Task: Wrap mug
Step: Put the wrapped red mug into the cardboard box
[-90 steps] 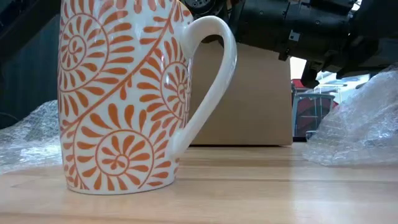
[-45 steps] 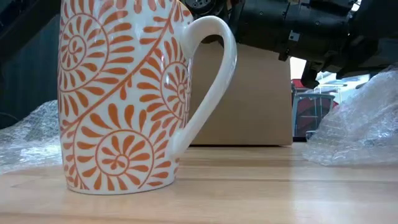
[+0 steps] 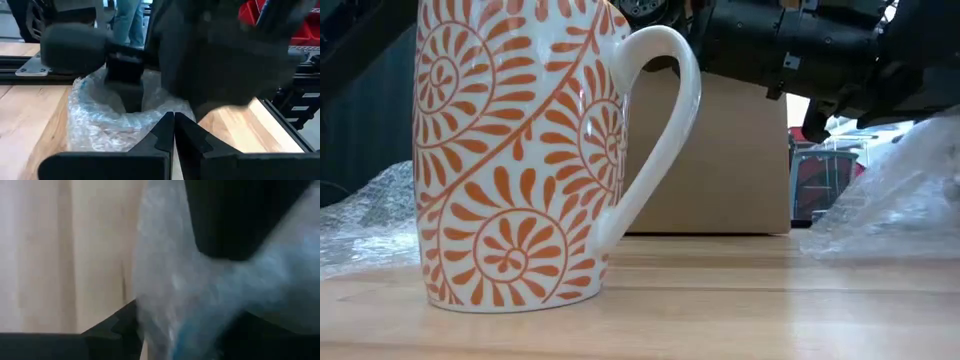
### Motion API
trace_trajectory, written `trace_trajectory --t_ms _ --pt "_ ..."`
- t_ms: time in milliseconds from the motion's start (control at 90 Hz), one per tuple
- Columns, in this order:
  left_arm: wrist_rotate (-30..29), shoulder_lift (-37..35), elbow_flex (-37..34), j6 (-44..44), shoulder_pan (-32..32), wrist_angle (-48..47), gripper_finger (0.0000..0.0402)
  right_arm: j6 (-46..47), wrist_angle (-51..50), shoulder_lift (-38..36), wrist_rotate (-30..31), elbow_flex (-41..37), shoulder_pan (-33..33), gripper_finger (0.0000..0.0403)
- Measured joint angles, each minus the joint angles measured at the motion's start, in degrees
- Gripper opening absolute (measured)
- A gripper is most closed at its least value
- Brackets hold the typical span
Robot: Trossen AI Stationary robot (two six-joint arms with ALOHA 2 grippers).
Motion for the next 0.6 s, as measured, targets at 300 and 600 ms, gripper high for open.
trace_trajectory --t_ms 300,600 --pt "0.0 0.0 0.0 1.5 -0.1 0.0 0.0000 0.3 0.3 1.5 -0.5 0.2 -0.6 0.0136" --pt "0.0 -0.3 0.0 2.7 -0.6 -0.4 0.0000 0.8 1.1 1.3 -2.7 0.2 -0.1 0.0022"
